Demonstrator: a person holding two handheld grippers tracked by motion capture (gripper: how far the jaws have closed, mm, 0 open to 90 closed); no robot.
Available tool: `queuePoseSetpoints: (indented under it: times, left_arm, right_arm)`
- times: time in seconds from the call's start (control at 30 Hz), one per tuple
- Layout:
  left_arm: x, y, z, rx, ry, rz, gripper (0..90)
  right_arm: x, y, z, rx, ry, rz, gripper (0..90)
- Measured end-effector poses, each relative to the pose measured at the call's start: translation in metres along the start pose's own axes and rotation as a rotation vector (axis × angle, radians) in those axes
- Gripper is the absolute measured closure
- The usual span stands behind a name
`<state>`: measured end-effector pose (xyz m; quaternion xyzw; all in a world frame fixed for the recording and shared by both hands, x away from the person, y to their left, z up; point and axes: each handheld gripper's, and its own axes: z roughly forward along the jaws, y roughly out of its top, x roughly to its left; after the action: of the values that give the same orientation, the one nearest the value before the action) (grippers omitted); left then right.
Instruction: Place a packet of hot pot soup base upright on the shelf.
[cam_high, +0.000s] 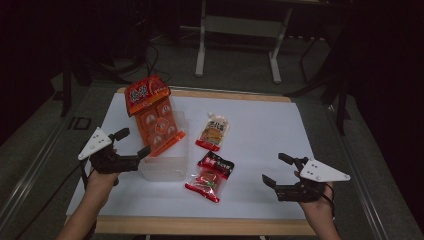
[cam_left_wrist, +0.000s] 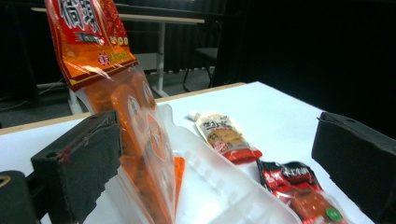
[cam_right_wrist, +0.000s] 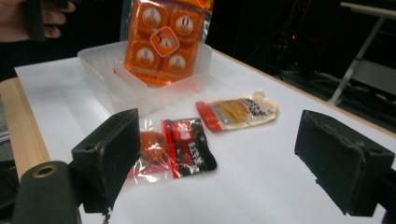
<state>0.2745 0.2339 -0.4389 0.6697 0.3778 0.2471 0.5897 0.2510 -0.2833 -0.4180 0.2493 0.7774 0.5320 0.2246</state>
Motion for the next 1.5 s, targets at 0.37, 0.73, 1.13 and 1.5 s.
queuePoseSetpoints:
  times: [0.37,0.73,1.13,1.5]
  left_arm:
    - [-0.029,-0.006,-0.022,0.008,-0.064,0.047,2.2]
    - [-0.058,-0.016,-0.027,-0.018,-0.168,0.077,2.2]
    - [-0.074,-0.039,-0.012,0.02,-0.222,0.137,2.3]
    - [-0.089,-0.053,0.0,0.027,-0.269,0.168,4.0]
  right_arm:
    - [0.005,0.0,0.001,0.005,-0.001,0.002,12.0]
    - [0.009,-0.001,0.008,0.052,0.036,-0.022,16.5]
    - [0.015,-0.009,0.021,0.027,0.034,-0.017,13.9]
    - [0.019,-0.01,0.029,0.042,0.073,-0.012,11.1]
